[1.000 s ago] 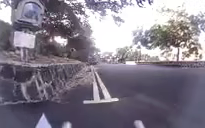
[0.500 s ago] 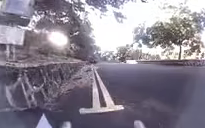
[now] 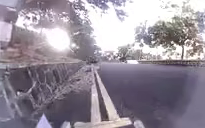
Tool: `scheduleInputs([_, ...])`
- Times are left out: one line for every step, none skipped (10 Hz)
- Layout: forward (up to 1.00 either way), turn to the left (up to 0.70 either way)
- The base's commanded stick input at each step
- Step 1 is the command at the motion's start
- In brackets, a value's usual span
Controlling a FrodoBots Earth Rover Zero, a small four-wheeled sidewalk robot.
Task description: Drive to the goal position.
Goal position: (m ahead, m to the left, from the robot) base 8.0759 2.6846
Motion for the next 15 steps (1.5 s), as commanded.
scheduleInputs([0.67,0.02])
scheduleInputs([0.67,0.02])
scheduleInputs([0.67,0.02])
scheduleInputs([0.67,0.02])
scheduleInputs([0.67,0.02])
scheduleInputs([0.67,0.02])
scheduleInputs([0.67,0.02])
scheduleInputs([0.67,0.02])
scheduleInputs([0.67,0.02])
scheduleInputs([0.67,0.02])
scheduleInputs([0.67,0.02])
scheduleInputs([0.67,0.02])
scheduleInputs([0.67,0.02])
scheduleInputs([0.67,0.02])
scheduleInputs([0.67,0.02])
